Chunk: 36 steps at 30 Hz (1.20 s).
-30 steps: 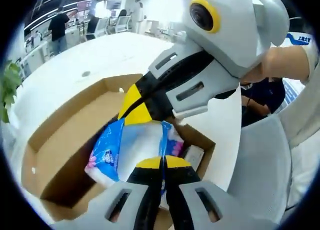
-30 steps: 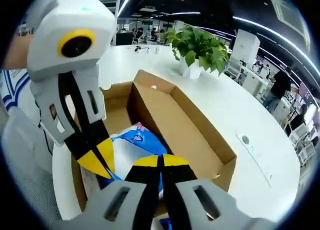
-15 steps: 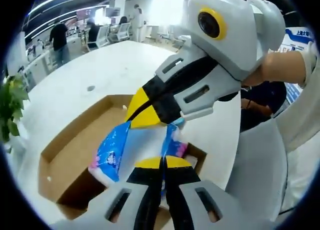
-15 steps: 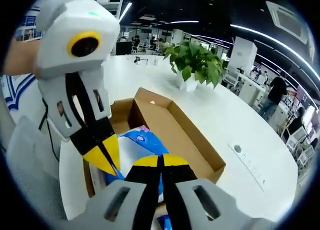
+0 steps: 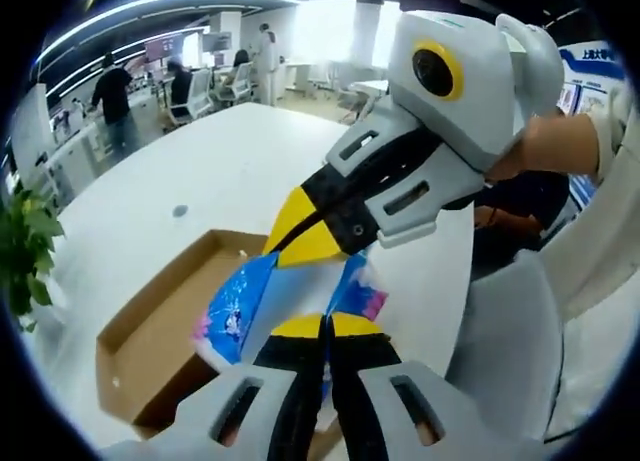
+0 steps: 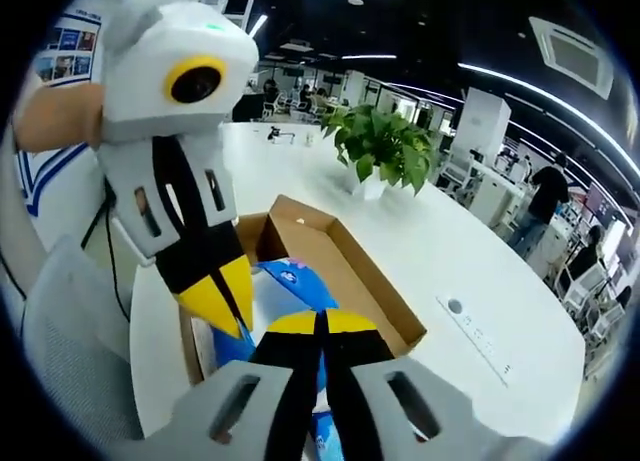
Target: Operate the shoe box by opening the lid, removing the specified soft item, and placing it in the target area until the item is outside and the box remains undamaged.
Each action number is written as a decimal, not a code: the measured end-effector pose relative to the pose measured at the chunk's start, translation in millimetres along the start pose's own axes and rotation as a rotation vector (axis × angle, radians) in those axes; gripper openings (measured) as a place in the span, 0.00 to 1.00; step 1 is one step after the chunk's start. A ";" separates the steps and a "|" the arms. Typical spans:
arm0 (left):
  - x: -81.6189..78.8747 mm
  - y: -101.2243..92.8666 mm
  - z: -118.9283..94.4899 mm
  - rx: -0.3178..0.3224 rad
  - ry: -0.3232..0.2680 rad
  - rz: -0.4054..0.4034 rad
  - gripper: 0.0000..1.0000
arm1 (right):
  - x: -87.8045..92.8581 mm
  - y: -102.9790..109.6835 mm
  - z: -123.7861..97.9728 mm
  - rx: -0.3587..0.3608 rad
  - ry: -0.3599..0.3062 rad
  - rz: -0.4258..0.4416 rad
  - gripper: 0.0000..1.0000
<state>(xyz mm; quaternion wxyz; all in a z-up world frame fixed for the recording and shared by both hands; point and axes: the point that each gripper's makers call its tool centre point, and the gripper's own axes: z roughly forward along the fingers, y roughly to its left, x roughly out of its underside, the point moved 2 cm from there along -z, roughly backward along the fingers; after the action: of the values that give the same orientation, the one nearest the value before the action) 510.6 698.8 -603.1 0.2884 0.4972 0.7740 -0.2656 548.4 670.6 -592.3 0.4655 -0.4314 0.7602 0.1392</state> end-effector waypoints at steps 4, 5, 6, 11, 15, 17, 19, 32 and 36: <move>-11.0 -6.4 -0.5 -0.001 -0.015 0.001 0.00 | -1.3 -2.8 -10.7 0.007 -0.007 0.000 0.00; -13.2 -8.0 -0.4 -0.001 -0.018 0.006 0.00 | -1.7 -3.5 -13.9 0.009 -0.010 0.001 0.00; -15.4 -9.5 -0.2 -0.001 -0.019 0.009 0.00 | -2.2 -4.1 -15.8 0.010 -0.012 0.001 0.00; -28.6 -19.1 3.4 0.004 -0.025 0.034 0.00 | -1.4 -7.9 -26.4 0.022 -0.015 0.000 0.00; -37.1 -24.8 7.5 0.011 -0.023 0.046 0.00 | 0.7 -13.0 -37.0 0.032 -0.018 0.001 0.00; -42.1 -27.6 9.5 0.013 -0.025 0.053 0.00 | 1.4 -15.7 -41.5 0.037 -0.021 0.007 0.00; -47.0 -30.4 12.2 0.016 -0.024 0.057 0.00 | 3.0 -19.4 -47.0 0.045 -0.022 0.014 0.00; -75.3 -48.4 35.2 0.058 -0.029 0.102 0.00 | 18.6 -41.8 -76.6 0.072 -0.023 0.065 0.00; -83.6 -53.4 43.8 0.075 -0.034 0.115 0.00 | 24.8 -48.1 -84.5 0.077 -0.021 0.077 0.00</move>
<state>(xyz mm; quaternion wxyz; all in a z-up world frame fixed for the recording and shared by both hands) 497.6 597.2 -567.4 0.2974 0.5469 0.7286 -0.2857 531.7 577.4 -559.1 0.4841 -0.3819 0.7761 0.1322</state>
